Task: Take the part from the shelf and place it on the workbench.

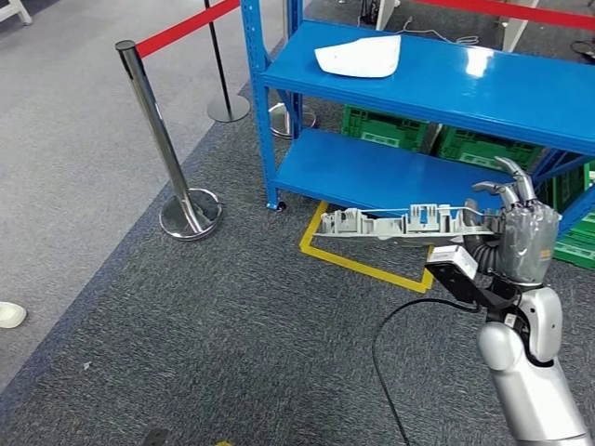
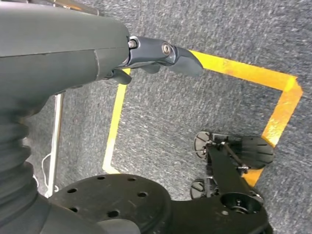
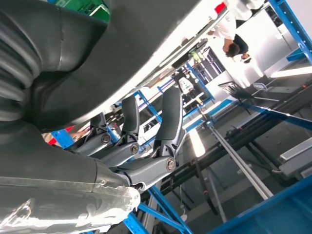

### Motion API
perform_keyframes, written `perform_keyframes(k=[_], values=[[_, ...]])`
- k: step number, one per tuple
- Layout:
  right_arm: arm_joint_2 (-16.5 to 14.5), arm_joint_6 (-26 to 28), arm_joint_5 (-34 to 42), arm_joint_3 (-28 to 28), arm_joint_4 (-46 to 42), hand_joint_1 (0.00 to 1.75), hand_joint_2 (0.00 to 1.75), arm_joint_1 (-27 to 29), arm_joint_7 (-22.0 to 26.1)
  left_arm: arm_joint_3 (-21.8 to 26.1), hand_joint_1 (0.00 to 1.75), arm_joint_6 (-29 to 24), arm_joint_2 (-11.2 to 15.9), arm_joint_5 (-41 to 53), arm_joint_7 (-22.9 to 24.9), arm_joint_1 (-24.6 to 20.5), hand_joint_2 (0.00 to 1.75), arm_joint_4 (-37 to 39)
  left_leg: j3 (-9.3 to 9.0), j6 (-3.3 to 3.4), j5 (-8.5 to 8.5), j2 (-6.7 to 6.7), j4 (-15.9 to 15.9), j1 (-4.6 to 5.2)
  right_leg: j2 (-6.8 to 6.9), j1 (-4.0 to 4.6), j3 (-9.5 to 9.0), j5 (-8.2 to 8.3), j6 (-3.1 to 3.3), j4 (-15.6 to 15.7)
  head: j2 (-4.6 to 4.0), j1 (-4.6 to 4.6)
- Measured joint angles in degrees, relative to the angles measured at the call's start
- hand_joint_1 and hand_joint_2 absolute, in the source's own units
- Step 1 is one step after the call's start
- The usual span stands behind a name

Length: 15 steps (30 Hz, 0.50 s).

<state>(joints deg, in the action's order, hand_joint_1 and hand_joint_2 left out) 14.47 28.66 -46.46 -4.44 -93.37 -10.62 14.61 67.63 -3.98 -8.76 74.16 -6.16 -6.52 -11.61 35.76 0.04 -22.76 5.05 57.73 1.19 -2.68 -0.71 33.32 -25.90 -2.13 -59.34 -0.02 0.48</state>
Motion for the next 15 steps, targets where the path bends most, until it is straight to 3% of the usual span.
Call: perform_keyframes(k=[2, 5, 7, 9, 10, 12, 13, 15], values=[[-0.01, 0.04, -0.05, 0.00, 0.00, 1.75, 1.75, -0.04, -0.02, 0.00, 0.00, 0.00, 0.01, 0.00, 0.00, 0.07, 1.75, 0.00, 1.27, -0.74, -1.70, -1.28, 2.28, 0.01, 1.09, -0.18, -0.03, 0.33, 0.52, 0.30, 0.00, 0.32], [-0.01, 0.09, -0.11, 0.00, 0.00, 1.75, 1.75, 0.05, -0.03, 0.00, 0.00, 0.00, -0.04, -0.07, 0.00, 0.01, 1.75, 0.00, 6.09, -1.75, -6.77, -3.65, 12.29, -0.49, 2.93, -0.22, 0.05, 0.48, 0.78, 0.40, 0.00, 0.65], [-0.01, 0.12, -0.16, -0.01, 0.00, 1.75, 1.75, 0.25, -0.03, 0.00, 0.00, 0.01, -0.08, -0.17, 0.00, -0.02, 1.75, 0.00, 7.57, -2.11, -7.12, -4.07, 15.50, -0.93, 4.36, -0.24, 0.10, 0.45, 0.75, 0.40, 0.00, 0.66], [-0.01, 0.17, -0.31, -0.02, -0.02, 1.75, 1.75, 0.50, -0.03, 0.00, 0.00, 0.02, -0.09, -0.22, 0.10, -0.01, 1.75, 0.00, 5.01, -2.30, -4.02, -4.85, 10.91, -1.26, 5.65, -0.30, 0.03, 0.37, 0.56, 0.39, 0.00, 0.66], [-0.01, 0.21, -0.42, -0.02, -0.08, 1.75, 1.75, 0.67, -0.02, 0.00, 0.00, 0.01, -0.16, -0.22, 0.19, -0.02, 1.75, 0.00, 2.94, -2.37, -2.40, -6.09, 7.26, -1.29, 6.21, -0.22, -0.01, 0.27, 0.31, 0.34, 0.00, 0.71], [-0.01, 0.44, -0.74, -0.03, -0.39, 1.75, 1.75, 1.08, 0.03, 0.00, 0.00, -0.02, -0.31, -0.23, 0.36, -0.12, 1.75, 0.00, 0.13, -1.95, -0.95, -7.99, 1.72, -1.15, 7.19, 0.08, 0.10, 0.08, -0.35, 0.12, 0.00, 0.74], [-0.05, 0.54, -0.95, -0.07, -0.60, 1.75, 1.75, 1.39, 0.07, 0.00, 0.00, -0.04, -0.38, -0.23, 0.43, -0.13, 1.75, 0.00, -0.24, -1.54, -0.97, -8.21, 0.68, -1.00, 7.76, 0.21, 0.13, 0.03, -0.71, 0.08, 0.00, 0.75], [-0.21, 0.65, -1.32, -0.21, -0.91, 1.75, 1.75, 2.00, 0.14, 0.00, 0.00, -0.06, -0.32, -0.24, 0.52, 0.08, 1.75, 0.00, -0.05, -0.49, -0.93, -7.02, 0.39, -0.84, 8.73, 0.06, 0.02, -0.11, -1.44, 0.21, 0.00, 0.63]])
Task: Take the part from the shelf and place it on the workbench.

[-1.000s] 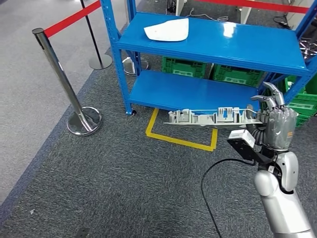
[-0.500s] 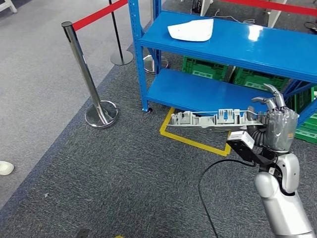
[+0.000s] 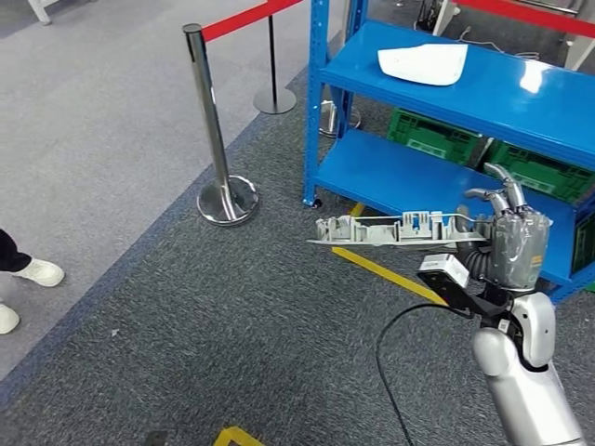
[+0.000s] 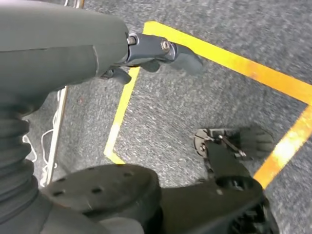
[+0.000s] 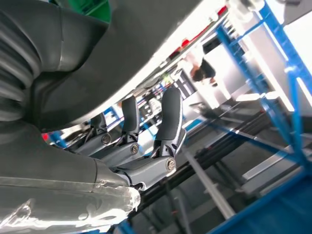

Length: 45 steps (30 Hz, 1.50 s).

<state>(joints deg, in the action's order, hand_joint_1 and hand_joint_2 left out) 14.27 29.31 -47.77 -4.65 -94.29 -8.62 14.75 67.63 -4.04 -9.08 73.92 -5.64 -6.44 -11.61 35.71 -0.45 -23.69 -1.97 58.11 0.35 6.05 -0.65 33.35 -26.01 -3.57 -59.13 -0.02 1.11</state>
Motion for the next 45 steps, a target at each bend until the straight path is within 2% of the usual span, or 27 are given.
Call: perform_keyframes(k=[2, 4, 5, 7, 8, 9, 11, 13, 15, 16, 18, 20, 22, 24, 26, 28, 29, 31, 32, 33, 35, 37, 38, 40, 42, 44, 45], values=[[-0.13, 0.00, -0.27, -0.21, -0.17, 1.75, 1.75, 0.56, 0.03, 0.01, 0.00, 0.00, 0.05, 0.00, 0.09, 0.27, 1.75, 0.00, -0.05, 0.76, 0.17, 1.23, -0.16, -0.02, -1.54, -0.28, 0.71, -1.51, -0.44, -1.88, 0.00, -0.25], [-0.16, -0.01, -0.54, -0.43, -0.24, 1.75, 1.75, 1.05, 0.04, 0.01, 0.00, 0.03, 0.03, 0.01, 0.13, 0.26, 1.75, 0.00, -0.10, 1.34, 0.27, 2.38, -0.21, 0.01, -4.57, -0.25, 3.66, -4.79, -0.39, -8.25, 0.00, -0.68], [-0.19, -0.02, -0.66, -0.54, -0.22, 1.75, 1.75, 1.27, 0.03, 0.00, 0.00, 0.05, 0.02, 0.02, 0.14, 0.22, 1.75, 0.00, -0.10, 1.55, 0.31, 3.01, -0.20, 0.12, -5.44, -0.14, 5.71, -6.37, -0.25, -12.29, 0.00, -0.83], [-0.27, -0.06, -0.84, -0.79, -0.17, 1.75, 1.75, 1.56, -0.04, 0.00, 0.00, 0.08, -0.01, 0.05, 0.16, 0.22, 1.75, 0.00, -0.09, 1.73, 0.36, 4.44, -0.17, 0.36, -5.99, 0.05, 8.29, -7.07, 0.03, -16.64, 0.00, -0.95], [-0.32, -0.08, -0.89, -0.93, -0.14, 1.75, 1.75, 1.60, -0.07, 0.00, 0.00, 0.08, -0.01, 0.05, 0.17, 0.24, 1.75, 0.00, -0.10, 1.75, 0.39, 5.17, -0.14, 0.45, -6.08, 0.10, 8.12, -5.88, 0.23, -15.74, 0.00, -0.95], [-0.36, -0.10, -0.92, -1.09, -0.12, 1.75, 1.75, 1.56, -0.08, 0.00, 0.00, 0.09, -0.01, 0.05, 0.18, 0.25, 1.75, 0.00, -0.12, 1.74, 0.41, 5.93, -0.09, 0.49, -6.40, 0.11, 6.80, -3.88, 0.42, -12.66, 0.00, -0.96], [-0.50, -0.14, -0.96, -1.49, -0.06, 1.75, 1.75, 1.20, -0.08, 0.00, 0.00, 0.11, 0.00, 0.01, 0.18, 0.20, 1.75, 0.00, 0.02, 1.55, 0.44, 7.25, 0.17, 0.55, -8.42, -0.12, 3.17, -0.67, 0.66, -5.00, 0.00, -0.93], [-0.80, -0.18, -0.96, -1.98, 0.09, 1.75, 1.75, 0.59, -0.09, 0.01, 0.00, 0.17, 0.04, -0.12, 0.19, 0.15, 1.75, 0.00, 0.46, 0.99, 0.68, 8.35, 0.28, 0.49, -9.82, -0.24, 1.29, 0.18, 0.69, -1.22, 0.00, -0.90], [-1.34, -0.30, -1.01, -2.73, 0.40, 1.75, 1.75, -0.19, -0.09, 0.03, 0.00, 0.21, 0.13, -0.28, 0.31, 0.27, 1.75, 0.00, 0.85, 0.27, 1.07, 9.21, 0.11, 0.29, -9.07, -0.09, 1.19, 0.39, 1.03, -0.92, 0.00, -0.89], [-1.68, -0.45, -1.03, -3.27, 0.62, 1.75, 1.75, -0.68, -0.09, 0.04, 0.00, 0.21, 0.19, -0.33, 0.39, 0.35, 1.75, 0.00, 1.04, -0.06, 0.90, 8.58, 0.29, 0.30, -8.54, -0.08, 1.16, 0.57, 1.36, -0.73, 0.00, -0.81], [-2.38, -0.81, -1.12, -4.31, 1.06, 1.75, 1.75, -1.53, -0.08, 0.05, 0.00, 0.21, 0.30, -0.37, 0.57, 0.29, 1.75, 0.00, 2.48, -0.72, -1.10, 5.89, 3.09, 0.39, -7.31, -0.16, 1.04, 0.91, 2.00, -0.26, 0.00, -0.47], [-2.93, -1.04, -1.32, -5.21, 1.62, 1.75, 1.75, -2.04, -0.09, 0.04, 0.00, 0.21, 0.31, -0.43, 0.69, 0.05, 1.75, 0.00, 5.72, -1.34, -4.61, 3.55, 9.80, 0.25, -5.86, -0.09, 1.04, 0.97, 2.29, -0.13, 0.00, -0.21], [-3.54, -1.09, -1.55, -6.19, 2.42, 1.75, 1.75, -2.40, -0.10, 0.04, 0.00, 0.17, 0.38, -0.49, 0.85, -0.13, 1.75, 0.00, 8.12, -1.78, -6.16, 3.08, 14.86, -0.08, -4.25, -0.07, 1.08, 0.94, 2.31, -0.14, 0.00, -0.20], [-4.25, -1.09, -1.66, -7.27, 3.24, 1.75, 1.75, -2.77, -0.10, 0.04, 0.00, 0.10, 0.52, -0.39, 0.99, -0.18, 1.75, 0.00, 6.78, -2.07, -4.03, 2.70, 12.65, -0.41, -2.80, -0.10, 1.06, 0.89, 2.22, -0.14, 0.00, -0.20], [-4.84, -1.09, -1.67, -8.11, 3.85, 1.75, 1.75, -3.25, -0.11, 0.04, 0.00, 0.05, 0.62, -0.22, 1.09, -0.18, 1.75, 0.00, 2.75, -2.25, -0.95, 0.22, 5.54, -0.44, -1.63, 0.10, 1.01, 0.71, 1.80, -0.28, 0.00, -0.10], [-5.10, -1.09, -1.69, -8.60, 4.32, 1.75, 1.75, -3.77, -0.14, 0.03, 0.00, 0.04, 0.62, -0.17, 1.14, -0.32, 1.75, 0.00, 0.42, -1.53, 0.16, -1.75, 0.96, -0.23, -0.50, 0.50, 1.00, 0.55, 1.15, -0.41, 0.00, -0.10], [-5.19, -1.09, -1.70, -8.76, 4.55, 1.75, 1.75, -3.97, -0.14, 0.02, 0.00, 0.03, 0.63, -0.18, 1.14, -0.36, 1.75, 0.00, 0.30, -1.02, 0.08, -1.72, 0.33, -0.07, 0.14, 0.64, 0.95, 0.49, 0.84, -0.42, 0.00, -0.15], [-5.44, -1.09, -1.72, -9.08, 4.96, 1.75, 1.75, -4.29, -0.17, 0.03, 0.00, -0.02, 0.81, -0.17, 1.14, -0.19, 1.75, 0.00, 0.46, 0.01, 0.21, -0.31, 0.24, -0.06, 0.67, 0.45, 0.70, 0.23, 0.22, -0.43, 0.00, -0.32], [-5.56, -1.09, -1.72, -9.24, 5.11, 1.75, 1.75, -4.42, -0.18, 0.03, 0.00, -0.06, 0.95, -0.17, 1.14, -0.07, 1.75, 0.00, 0.40, 0.39, 0.28, 0.34, 0.16, -0.12, -0.36, 0.26, 0.93, -0.41, -0.05, -1.19, 0.00, -0.39], [-5.68, -1.09, -1.72, -9.43, 5.25, 1.75, 1.75, -4.56, -0.21, 0.03, 0.00, -0.09, 1.08, -0.15, 1.13, -0.03, 1.75, 0.00, 0.33, 0.75, 0.36, 0.97, 0.09, -0.22, -1.89, 0.11, 1.74, -1.60, -0.24, -3.10, 0.00, -0.49], [-5.88, -1.10, -1.73, -9.86, 5.57, 1.75, 1.75, -4.77, -0.33, 0.02, 0.00, -0.11, 1.25, -0.10, 1.03, -0.16, 1.75, 0.00, 0.29, 1.24, 0.42, 2.27, 0.07, -0.27, -5.04, 0.04, 5.07, -4.98, -0.26, -10.14, 0.00, -0.78], [-6.24, -1.13, -1.87, -10.36, 6.06, 1.75, 1.75, -4.87, -0.62, 0.01, 0.00, -0.11, 1.34, -0.07, 0.85, -0.29, 1.75, 0.00, 0.29, 1.47, 0.44, 3.78, 0.08, -0.17, -5.88, 0.14, 8.27, -6.83, -0.07, -16.23, 0.00, -0.91], [-6.47, -1.13, -1.96, -10.62, 6.32, 1.75, 1.75, -4.93, -0.75, 0.00, 0.00, -0.07, 1.40, -0.07, 0.78, -0.27, 1.75, 0.00, 0.27, 1.50, 0.46, 4.60, 0.10, -0.14, -6.00, 0.16, 8.66, -6.28, 0.07, -16.59, 0.00, -0.92], [-6.90, -1.13, -2.12, -11.16, 6.77, 1.75, 1.75, -5.31, -0.91, 0.00, 0.00, 0.09, 1.55, -0.10, 0.72, -0.22, 1.75, 0.00, 0.24, 1.40, 0.54, 6.25, 0.17, -0.16, -6.83, 0.08, 6.21, -2.55, 0.40, -10.86, 0.00, -0.92], [-7.21, -1.11, -2.21, -11.56, 7.14, 1.75, 1.75, -5.87, -0.96, 0.00, 0.00, 0.28, 1.71, -0.14, 0.72, -0.26, 1.75, 0.00, 0.46, 0.99, 0.65, 7.65, 0.37, -0.13, -8.91, -0.18, 2.74, 0.10, 0.59, -3.68, 0.00, -0.90], [-7.60, -1.10, -2.27, -11.79, 7.48, 1.75, 1.75, -6.21, -1.00, 0.00, 0.00, 0.39, 1.83, -0.16, 0.72, -0.21, 1.75, 0.00, 0.88, 0.29, 0.94, 8.73, 0.34, -0.27, -9.83, -0.18, 1.48, 0.29, 0.76, -1.15, 0.00, -0.86], [-7.83, -1.09, -2.29, -11.92, 7.61, 1.75, 1.75, -6.31, -1.03, 0.00, 0.00, 0.42, 1.87, -0.17, 0.72, -0.09, 1.75, 0.00, 1.02, -0.08, 1.15, 9.27, 0.20, -0.43, -9.40, -0.09, 1.38, 0.40, 0.95, -0.94, 0.00, -0.85]])
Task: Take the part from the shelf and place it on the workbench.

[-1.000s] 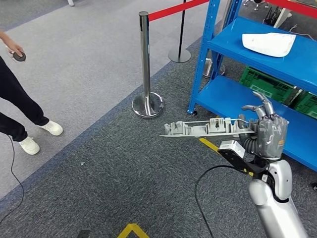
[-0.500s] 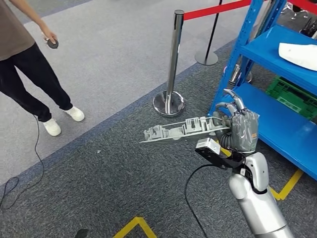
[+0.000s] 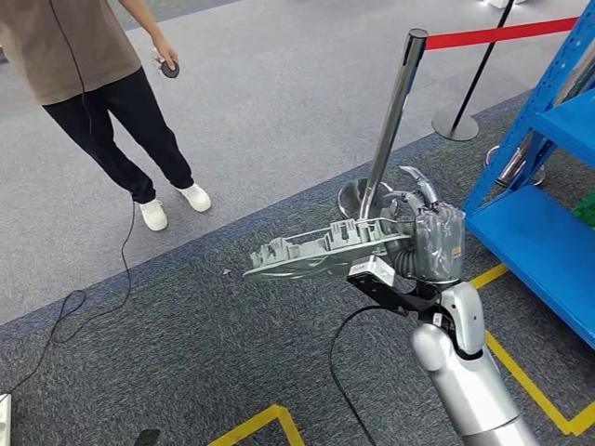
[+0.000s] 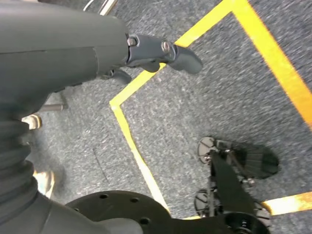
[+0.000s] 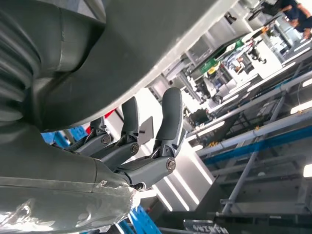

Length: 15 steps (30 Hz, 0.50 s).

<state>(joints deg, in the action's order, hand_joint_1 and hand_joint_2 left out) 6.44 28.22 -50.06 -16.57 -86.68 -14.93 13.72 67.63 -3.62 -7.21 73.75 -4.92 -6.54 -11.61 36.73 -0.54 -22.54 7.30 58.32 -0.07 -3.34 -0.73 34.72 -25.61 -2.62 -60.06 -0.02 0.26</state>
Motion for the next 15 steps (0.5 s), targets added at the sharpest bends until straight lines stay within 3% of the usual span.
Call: perform_keyframes(k=[1, 3, 5, 7, 8, 10, 12, 14, 15], values=[[-0.19, 0.00, -0.01, -0.14, 0.11, 1.75, 1.75, -0.12, -0.04, 0.00, 0.00, 0.02, 0.07, -0.01, 0.00, 0.16, 1.75, 0.00, 0.10, -0.34, 0.05, 0.07, -0.09, -0.12, 0.56, 0.04, -0.08, 0.17, 0.34, 0.19, 0.00, -0.01], [-0.47, -0.01, -0.14, -0.32, 0.26, 1.75, 1.75, -0.37, -0.08, 0.00, 0.00, 0.04, 0.19, -0.01, 0.00, 0.31, 1.75, 0.00, 1.01, -0.88, -1.21, -1.89, 1.54, 0.01, 1.74, -0.01, -0.33, 0.48, 1.03, 0.74, 0.00, 0.25], [-0.59, -0.01, -0.27, -0.37, 0.44, 1.75, 1.75, -0.50, -0.09, 0.00, 0.00, 0.08, 0.21, -0.01, 0.00, 0.14, 1.75, 0.00, 3.88, -1.30, -4.44, -4.84, 7.36, 0.12, 3.07, 0.04, -0.44, 0.58, 1.46, 1.04, 0.00, 0.55], [-0.66, -0.01, -0.25, -0.49, 0.69, 1.75, 1.75, -0.52, -0.10, 0.00, 0.00, 0.10, 0.16, -0.01, 0.00, 0.01, 1.75, 0.00, 7.00, -1.66, -6.77, -5.95, 13.65, -0.03, 4.58, 0.11, -0.43, 0.50, 1.60, 1.05, 0.00, 0.58], [-0.70, 0.00, -0.25, -0.60, 0.81, 1.75, 1.75, -0.52, -0.11, 0.00, 0.00, 0.08, 0.15, -0.01, -0.01, 0.03, 1.75, 0.00, 7.47, -1.80, -6.57, -6.14, 14.58, -0.14, 5.32, 0.11, -0.43, 0.44, 1.60, 1.05, 0.00, 0.58], [-0.77, 0.03, -0.30, -0.80, 0.95, 1.75, 1.75, -0.54, -0.16, 0.00, 0.00, -0.04, 0.26, -0.01, -0.04, 0.11, 1.75, 0.00, 5.32, -1.99, -3.69, -6.84, 10.56, -0.34, 6.64, 0.04, -0.51, 0.31, 1.40, 1.03, 0.00, 0.60], [-0.80, 0.08, -0.36, -0.91, 0.96, 1.75, 1.75, -0.63, -0.26, 0.00, 0.00, -0.16, 0.34, -0.02, -0.08, 0.04, 1.75, 0.00, 1.49, -1.94, -1.05, -9.19, 3.61, -0.31, 7.77, 0.26, -0.64, 0.02, 0.86, 0.88, 0.00, 0.67], [-0.81, 0.14, -0.42, -0.97, 0.98, 1.75, 1.75, -0.75, -0.39, 0.00, 0.00, -0.28, 0.33, -0.03, -0.09, -0.10, 1.75, 0.00, -0.24, -1.19, -0.60, -10.49, 0.24, -0.08, 8.82, 0.64, -0.85, -0.27, 0.17, 0.81, 0.00, 0.61], [-0.81, 0.17, -0.45, -1.02, 0.99, 1.75, 1.75, -0.80, -0.43, 0.00, 0.00, -0.35, 0.32, -0.02, -0.09, -0.09, 1.75, 0.00, -0.23, -0.63, -0.75, -9.94, -0.01, 0.06, 9.40, 0.73, -1.02, -0.37, -0.16, 0.86, 0.00, 0.57]])
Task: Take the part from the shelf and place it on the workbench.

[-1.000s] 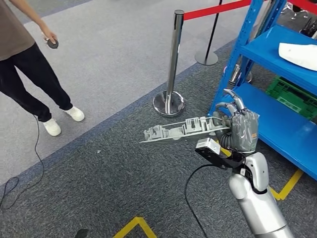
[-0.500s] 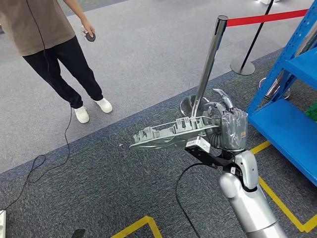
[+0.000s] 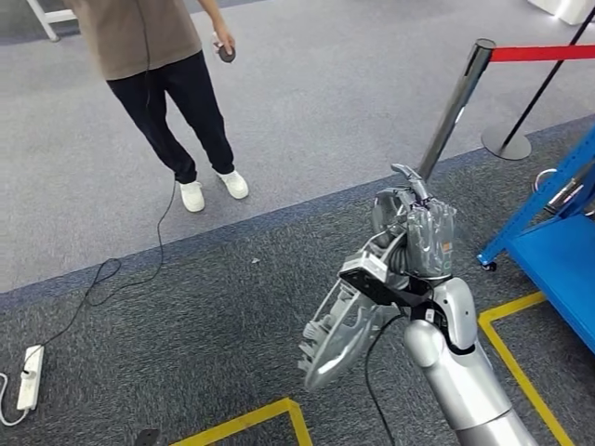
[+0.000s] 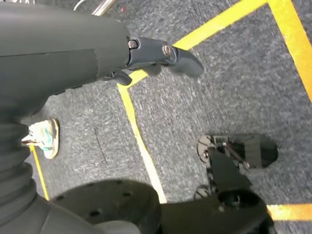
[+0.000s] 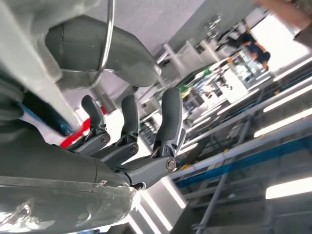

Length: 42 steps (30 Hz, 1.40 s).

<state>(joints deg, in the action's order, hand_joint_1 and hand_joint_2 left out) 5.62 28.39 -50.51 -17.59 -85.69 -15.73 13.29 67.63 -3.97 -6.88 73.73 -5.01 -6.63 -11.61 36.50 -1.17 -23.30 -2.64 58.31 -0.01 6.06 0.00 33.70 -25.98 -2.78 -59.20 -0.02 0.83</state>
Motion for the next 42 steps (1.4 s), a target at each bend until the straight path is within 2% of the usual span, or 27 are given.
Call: perform_keyframes(k=[1, 3, 5, 7, 8, 9, 10, 12, 14, 16, 17, 19, 21, 23, 24, 26, 27, 29, 30, 32, 34, 36, 37, 38, 39, 40, 42], values=[[-0.01, 0.02, -0.03, -0.05, 0.01, 1.75, 1.75, -0.03, -0.06, 0.00, 0.00, -0.08, 0.02, 0.01, 0.01, 0.09, 1.75, 0.00, -0.01, 0.46, 0.03, 0.56, -0.02, -0.03, 0.29, -0.11, -0.18, -0.12, -0.35, 0.12, 0.00, -0.08], [-0.03, 0.11, -0.04, -0.13, 0.00, 1.75, 1.75, -0.08, -0.16, 0.01, 0.00, -0.21, 0.11, 0.02, 0.03, 0.28, 1.75, 0.00, -0.20, 1.19, 0.08, 1.72, -0.14, -0.16, -1.40, -0.46, 0.30, -1.36, -0.93, -1.44, 0.00, -0.23], [0.04, 0.34, 0.09, -0.02, -0.01, 1.75, 1.75, 0.04, -0.26, 0.01, 0.00, -0.34, 0.16, 0.02, 0.05, 0.21, 1.75, 0.00, -0.32, 1.73, 0.10, 2.81, -0.19, -0.29, -4.46, -0.63, 3.18, -4.44, -1.13, -7.52, 0.00, -0.51], [0.19, 0.56, 0.49, 0.22, 0.01, 1.75, 1.75, 0.56, -0.26, 0.00, 0.00, -0.49, 0.14, 0.02, 0.07, 0.09, 1.75, 0.00, -0.35, 1.98, 0.06, 4.15, -0.18, -0.22, -5.73, -0.53, 7.07, -7.07, -1.07, -14.78, 0.00, -0.68], [0.26, 0.63, 0.74, 0.31, 0.01, 1.75, 1.75, 0.87, -0.21, 0.00, 0.00, -0.57, 0.13, 0.02, 0.07, 0.08, 1.75, 0.00, -0.39, 2.00, 0.04, 4.93, -0.17, -0.19, -5.91, -0.49, 8.16, -7.09, -0.99, -16.37, 0.00, -0.73], [0.31, 0.70, 0.96, 0.38, 0.01, 1.75, 1.75, 1.08, -0.10, 0.00, 0.00, -0.65, 0.13, 0.03, 0.06, 0.12, 1.75, 0.00, -0.46, 2.00, 0.04, 5.70, -0.17, -0.17, -6.05, -0.48, 8.16, -5.97, -0.85, -15.69, 0.00, -0.74], [0.35, 0.80, 1.15, 0.49, 0.01, 1.75, 1.75, 1.18, 0.01, -0.01, 0.00, -0.72, 0.13, 0.09, 0.04, 0.15, 1.75, 0.00, -0.55, 1.98, 0.03, 6.49, -0.16, -0.18, -6.37, -0.50, 7.08, -3.99, -0.67, -12.89, 0.00, -0.75], [0.57, 1.06, 1.43, 0.95, -0.04, 1.75, 1.75, 1.24, 0.18, -0.03, 0.00, -0.83, 0.14, 0.41, -0.03, 0.12, 1.75, 0.00, -0.60, 1.72, -0.01, 7.95, -0.04, -0.17, -8.55, -0.78, 3.46, -0.26, -0.36, -4.95, 0.00, -0.73], [0.82, 1.40, 1.67, 1.53, -0.30, 1.75, 1.75, 1.69, 0.27, -0.06, 0.00, -0.95, 0.14, 0.77, -0.10, 0.06, 1.75, 0.00, -0.35, 1.10, 0.13, 9.24, -0.03, -0.28, -10.27, -0.93, 1.34, 0.81, -0.22, -0.71, 0.00, -0.68], [1.04, 1.64, 1.91, 1.95, -0.66, 1.75, 1.75, 2.46, 0.43, -0.08, 0.00, -1.10, 0.15, 1.01, -0.17, 0.24, 1.75, 0.00, -0.11, 0.35, 0.42, 10.35, -0.28, -0.55, -9.60, -0.76, 1.05, 0.75, 0.17, -0.28, 0.00, -0.66], [1.15, 1.71, 2.05, 2.20, -0.87, 1.75, 1.75, 2.82, 0.54, -0.08, 0.00, -1.15, 0.15, 1.10, -0.23, 0.40, 1.75, 0.00, 0.01, 0.04, 0.30, 9.89, -0.24, -0.55, -9.00, -0.73, 0.92, 0.87, 0.51, -0.07, 0.00, -0.64], [1.42, 2.10, 2.40, 2.87, -1.55, 1.75, 1.75, 3.60, 0.91, -0.09, 0.00, -1.27, 0.14, 1.24, -0.39, 0.48, 1.75, 0.00, 1.28, -0.42, -1.59, 7.21, 2.31, -0.33, -7.70, -0.82, 0.62, 1.09, 1.16, 0.45, 0.00, -0.29], [1.80, 2.53, 2.78, 3.60, -2.27, 1.75, 1.75, 4.63, 1.34, -0.10, 0.00, -1.33, 0.03, 1.27, -0.54, 0.29, 1.75, 0.00, 4.50, -0.72, -5.10, 4.47, 8.98, -0.26, -6.22, -0.73, 0.49, 1.03, 1.51, 0.58, 0.00, 0.01], [2.08, 2.63, 3.01, 4.07, -2.57, 1.75, 1.75, 5.58, 1.68, -0.11, 0.00, -1.37, -0.08, 1.28, -0.59, 0.21, 1.75, 0.00, 7.20, -1.04, -6.72, 3.80, 14.44, -0.42, -4.67, -0.69, 0.45, 0.88, 1.65, 0.57, 0.00, 0.02], [2.13, 2.63, 3.04, 4.19, -2.62, 1.75, 1.75, 5.87, 1.81, -0.11, 0.00, -1.38, -0.09, 1.28, -0.59, 0.25, 1.75, 0.00, 7.27, -1.17, -6.02, 3.64, 14.55, -0.50, -3.97, -0.71, 0.42, 0.80, 1.61, 0.56, 0.00, 0.01], [2.15, 2.61, 3.06, 4.35, -2.82, 1.75, 1.75, 6.07, 1.97, -0.11, 0.00, -1.40, -0.07, 1.27, -0.56, 0.27, 1.75, 0.00, 4.48, -1.27, -2.54, 2.38, 9.30, -0.58, -2.77, -0.79, 0.18, 0.59, 1.32, 0.55, 0.00, 0.03], [2.16, 2.60, 3.05, 4.44, -2.99, 1.75, 1.75, 6.06, 2.03, -0.11, 0.00, -1.42, -0.09, 1.26, -0.54, 0.20, 1.75, 0.00, 2.49, -1.30, -1.04, 0.86, 5.58, -0.47, -2.22, -0.65, 0.03, 0.40, 1.03, 0.46, 0.00, 0.07], [2.19, 2.58, 3.05, 4.60, -3.32, 1.75, 1.75, 5.96, 2.07, -0.11, 0.00, -1.42, -0.15, 1.26, -0.49, -0.06, 1.75, 0.00, -0.01, -0.64, 0.03, -1.26, 0.78, -0.21, -1.15, -0.24, -0.21, 0.03, 0.36, 0.29, 0.00, 0.03], [2.21, 2.57, 3.03, 4.63, -3.42, 1.75, 1.75, 5.89, 2.08, -0.11, 0.00, -1.42, -0.20, 1.26, -0.46, -0.12, 1.75, 0.00, -0.28, -0.22, -0.18, -1.37, 0.04, -0.06, -0.55, -0.04, -0.35, -0.12, 0.04, 0.28, 0.00, -0.04], [2.23, 2.55, 2.99, 4.63, -3.53, 1.75, 1.75, 5.74, 2.08, -0.12, 0.00, -1.41, -0.20, 1.25, -0.38, -0.04, 1.75, 0.00, -0.27, 0.69, -0.29, 0.00, -0.11, -0.09, 0.18, -0.14, -0.75, -0.49, -0.61, 0.33, 0.00, -0.25], [2.24, 2.44, 2.99, 4.62, -3.62, 1.75, 1.75, 5.45, 2.20, -0.11, 0.00, -1.48, -0.13, 1.02, -0.31, 0.02, 1.75, 0.00, -0.46, 1.36, -0.20, 1.41, -0.23, -0.32, -1.89, -0.48, 0.06, -2.30, -1.13, -2.20, 0.00, -0.51], [2.25, 2.14, 3.01, 4.60, -3.51, 1.75, 1.75, 4.95, 2.32, -0.09, 0.00, -1.54, -0.06, 0.73, -0.31, -0.13, 1.75, 0.00, -0.53, 1.80, -0.13, 2.78, -0.25, -0.44, -4.81, -0.63, 3.28, -5.68, -1.32, -9.08, 0.00, -0.87], [2.25, 1.98, 3.01, 4.57, -3.36, 1.75, 1.75, 4.73, 2.32, -0.09, 0.00, -1.49, -0.04, 0.66, -0.31, -0.19, 1.75, 0.00, -0.53, 1.92, -0.11, 3.50, -0.24, -0.43, -5.42, -0.61, 5.22, -7.04, -1.31, -12.82, 0.00, -0.98], [2.25, 1.86, 3.01, 4.52, -3.17, 1.75, 1.75, 4.56, 2.32, -0.09, 0.00, -1.44, -0.03, 0.65, -0.31, -0.20, 1.75, 0.00, -0.54, 1.95, -0.10, 4.32, -0.22, -0.41, -5.72, -0.59, 6.66, -7.52, -1.27, -15.27, 0.00, -1.04], [2.25, 1.79, 3.01, 4.48, -3.02, 1.75, 1.75, 4.43, 2.32, -0.09, 0.00, -1.40, -0.01, 0.65, -0.31, -0.16, 1.75, 0.00, -0.56, 1.95, -0.10, 5.17, -0.19, -0.40, -5.88, -0.58, 7.19, -6.87, -1.17, -15.70, 0.00, -1.11], [2.25, 1.75, 3.01, 4.44, -2.90, 1.75, 1.75, 4.28, 2.32, -0.09, 0.00, -1.36, 0.01, 0.64, -0.31, -0.12, 1.75, 0.00, -0.59, 1.93, -0.09, 6.03, -0.16, -0.41, -6.05, -0.60, 6.69, -5.23, -1.00, -13.94, 0.00, -1.13], [2.25, 1.75, 3.01, 4.41, -2.79, 1.75, 1.75, 3.80, 2.33, -0.09, 0.00, -1.37, 0.02, 0.63, -0.31, -0.10, 1.75, 0.00, -0.59, 1.70, -0.05, 7.59, -0.09, -0.44, -7.61, -0.78, 3.63, -1.26, -0.71, -6.69, 0.00, -1.16]])
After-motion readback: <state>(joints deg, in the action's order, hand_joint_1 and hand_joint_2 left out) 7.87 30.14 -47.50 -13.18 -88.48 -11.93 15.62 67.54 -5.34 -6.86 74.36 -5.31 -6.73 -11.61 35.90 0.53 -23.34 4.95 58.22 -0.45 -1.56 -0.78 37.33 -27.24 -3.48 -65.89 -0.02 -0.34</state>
